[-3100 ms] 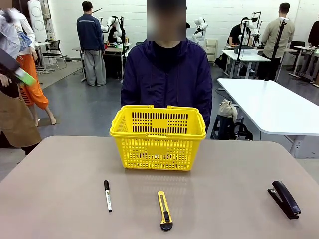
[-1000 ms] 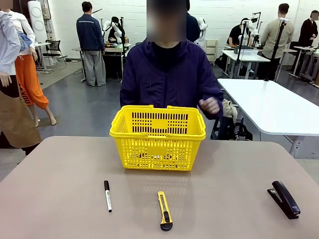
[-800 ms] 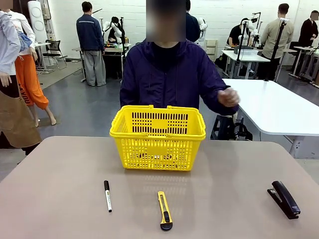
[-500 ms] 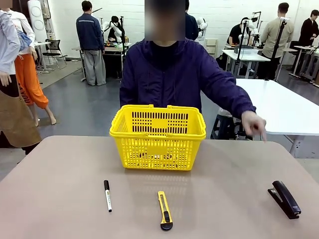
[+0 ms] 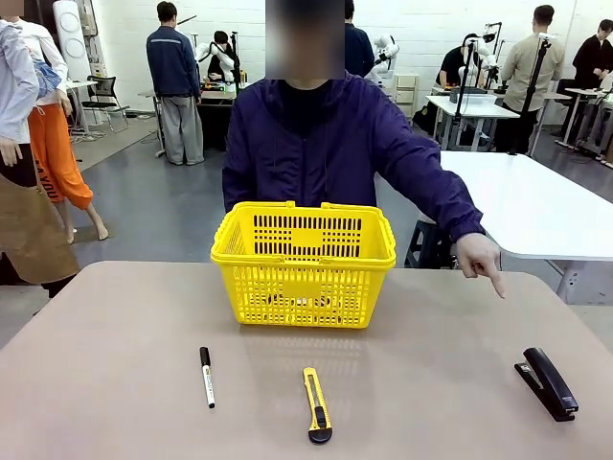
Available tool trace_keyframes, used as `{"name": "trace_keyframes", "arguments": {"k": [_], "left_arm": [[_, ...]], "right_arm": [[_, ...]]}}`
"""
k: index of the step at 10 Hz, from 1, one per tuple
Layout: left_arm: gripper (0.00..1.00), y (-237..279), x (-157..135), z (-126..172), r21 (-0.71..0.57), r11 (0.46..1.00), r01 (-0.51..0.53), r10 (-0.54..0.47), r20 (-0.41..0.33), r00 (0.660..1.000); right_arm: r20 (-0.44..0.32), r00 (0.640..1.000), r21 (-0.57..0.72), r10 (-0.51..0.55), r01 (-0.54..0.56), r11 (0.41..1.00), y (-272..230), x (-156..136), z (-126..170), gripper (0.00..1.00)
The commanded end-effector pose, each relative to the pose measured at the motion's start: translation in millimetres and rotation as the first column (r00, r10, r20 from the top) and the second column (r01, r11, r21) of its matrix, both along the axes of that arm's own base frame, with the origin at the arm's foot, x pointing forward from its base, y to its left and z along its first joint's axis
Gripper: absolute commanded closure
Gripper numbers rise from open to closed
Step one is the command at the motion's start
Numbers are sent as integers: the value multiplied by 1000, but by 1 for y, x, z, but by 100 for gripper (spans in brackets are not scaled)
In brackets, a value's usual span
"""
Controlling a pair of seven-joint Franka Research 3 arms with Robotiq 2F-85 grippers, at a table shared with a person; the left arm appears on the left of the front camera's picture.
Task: Place the items the person wants into the basket.
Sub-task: Pick up the item the person points to and place it in the Market Basket.
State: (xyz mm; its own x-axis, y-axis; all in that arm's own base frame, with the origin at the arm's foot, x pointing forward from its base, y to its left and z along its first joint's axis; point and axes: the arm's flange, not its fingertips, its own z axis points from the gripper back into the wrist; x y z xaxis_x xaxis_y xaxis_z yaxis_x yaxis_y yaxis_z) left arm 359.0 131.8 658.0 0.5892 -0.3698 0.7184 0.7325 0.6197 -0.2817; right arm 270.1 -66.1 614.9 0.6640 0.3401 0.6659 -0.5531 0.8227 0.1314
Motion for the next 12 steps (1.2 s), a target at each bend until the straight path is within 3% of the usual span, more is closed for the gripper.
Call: {"name": "trace_keyframes", "arguments": {"k": [1,5,8,12], "left_arm": [[0,0,0,0,-9,1000,11,-10,9,1000],[0,0,0,0,-9,1000,11,-10,9,1000],[0,0,0,0,-9,1000,11,-10,9,1000],[0,0,0,0,-9,1000,11,-10,9,1000]], "right_arm": [[-11,1000,-27,-25,25,999,1,1,-1,0],[0,1000,0,0,0,1000,0,0,0,0],[-238,958,-223,-158,104,969,11,50,-37,0],[-375,896,-335,-239,110,936,23,98,-99,0]]}}
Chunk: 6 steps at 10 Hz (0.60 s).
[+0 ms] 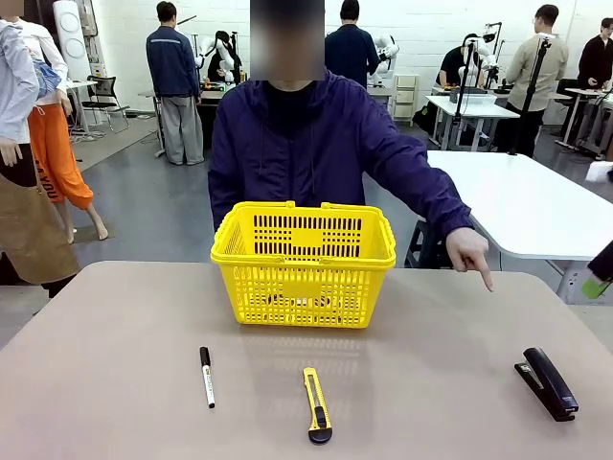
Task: Place the items the person wants into the basket.
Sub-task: Pick up the item the person points to and place it in the Market Basket.
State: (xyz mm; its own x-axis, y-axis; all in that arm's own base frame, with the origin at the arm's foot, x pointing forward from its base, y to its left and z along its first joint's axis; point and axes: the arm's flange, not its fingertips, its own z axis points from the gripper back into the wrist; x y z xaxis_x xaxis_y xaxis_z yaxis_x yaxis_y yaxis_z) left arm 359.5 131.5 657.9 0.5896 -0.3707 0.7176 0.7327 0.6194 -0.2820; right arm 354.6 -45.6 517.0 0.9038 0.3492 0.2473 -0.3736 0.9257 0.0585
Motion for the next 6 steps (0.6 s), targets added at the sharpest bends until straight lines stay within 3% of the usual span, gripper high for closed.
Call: {"name": "trace_keyframes", "arguments": {"k": [1,6], "left_arm": [[0,1,0,0,-10,1000,10,-10,10,1000],[0,1,0,0,-10,1000,10,-10,10,1000]], "right_arm": [[-32,999,-37,-26,25,999,6,20,-21,0],[-13,1000,-21,-17,17,1000,17,46,-92,0]]}}
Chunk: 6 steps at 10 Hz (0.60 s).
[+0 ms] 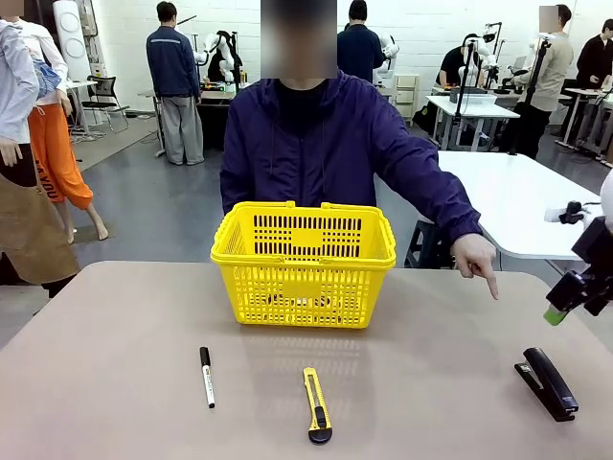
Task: Place the items the person wants into the basket.
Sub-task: Pick up the item the person points to and place it in the Market Basket.
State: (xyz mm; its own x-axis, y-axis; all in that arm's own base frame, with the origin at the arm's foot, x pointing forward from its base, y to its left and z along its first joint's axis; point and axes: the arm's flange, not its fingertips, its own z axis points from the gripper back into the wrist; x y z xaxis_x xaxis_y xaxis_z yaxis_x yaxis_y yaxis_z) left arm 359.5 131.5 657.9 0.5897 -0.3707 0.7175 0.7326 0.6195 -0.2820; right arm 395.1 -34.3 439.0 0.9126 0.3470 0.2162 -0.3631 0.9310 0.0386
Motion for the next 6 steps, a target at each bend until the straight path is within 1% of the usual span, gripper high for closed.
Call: {"name": "trace_keyframes", "arguments": {"k": [1,2,3,5,6], "left_arm": [[0,1,0,0,-10,1000,10,-10,10,1000],[0,1,0,0,-10,1000,10,-10,10,1000],[0,1,0,0,-10,1000,10,-10,10,1000],[0,1,0,0,-10,1000,10,-10,10,1000],[0,1,0,0,-10,1000,10,-10,10,1000]], "right_arm": [[-10,1000,-3,-3,3,1000,10,11,-28,0],[-19,1000,-22,7,-7,1000,11,13,-41,0],[-35,999,-26,-10,9,1000,12,19,-52,0],[-59,998,-38,-27,24,999,13,31,-69,0],[-58,998,-43,-22,20,999,13,33,-76,0]]}}
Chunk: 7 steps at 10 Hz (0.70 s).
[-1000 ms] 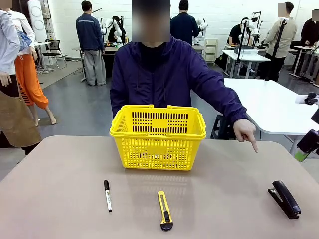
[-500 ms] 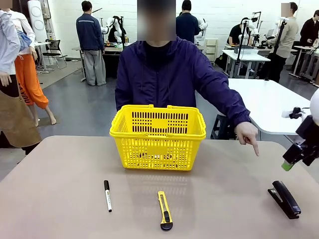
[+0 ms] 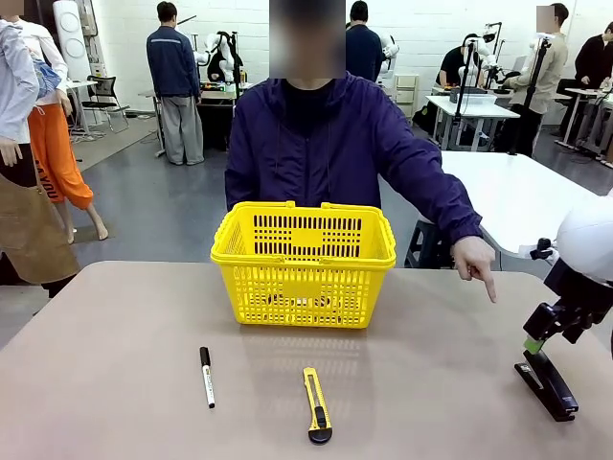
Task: Place the items the person wants into the basket.
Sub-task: Pick up the item the person points to and place it in the Market Basket.
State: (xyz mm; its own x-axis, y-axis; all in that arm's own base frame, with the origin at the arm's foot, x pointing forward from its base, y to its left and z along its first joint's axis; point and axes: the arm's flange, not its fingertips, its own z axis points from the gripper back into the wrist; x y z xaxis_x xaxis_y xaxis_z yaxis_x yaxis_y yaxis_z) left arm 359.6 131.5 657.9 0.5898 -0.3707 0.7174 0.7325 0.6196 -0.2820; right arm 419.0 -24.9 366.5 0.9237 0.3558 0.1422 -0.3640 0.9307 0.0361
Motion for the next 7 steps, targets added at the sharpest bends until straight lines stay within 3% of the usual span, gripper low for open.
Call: {"name": "trace_keyframes", "arguments": {"k": [1,3,7], "left_arm": [[0,1,0,0,-10,1000,10,-10,10,1000],[0,1,0,0,-10,1000,10,-10,10,1000],[0,1,0,0,-10,1000,10,-10,10,1000]], "right_arm": [[9,1000,-10,-19,19,1000,3,9,-8,0],[21,1000,5,-6,6,1000,3,10,-9,0],[-43,999,-2,-4,4,1000,-1,14,-26,0]]}}
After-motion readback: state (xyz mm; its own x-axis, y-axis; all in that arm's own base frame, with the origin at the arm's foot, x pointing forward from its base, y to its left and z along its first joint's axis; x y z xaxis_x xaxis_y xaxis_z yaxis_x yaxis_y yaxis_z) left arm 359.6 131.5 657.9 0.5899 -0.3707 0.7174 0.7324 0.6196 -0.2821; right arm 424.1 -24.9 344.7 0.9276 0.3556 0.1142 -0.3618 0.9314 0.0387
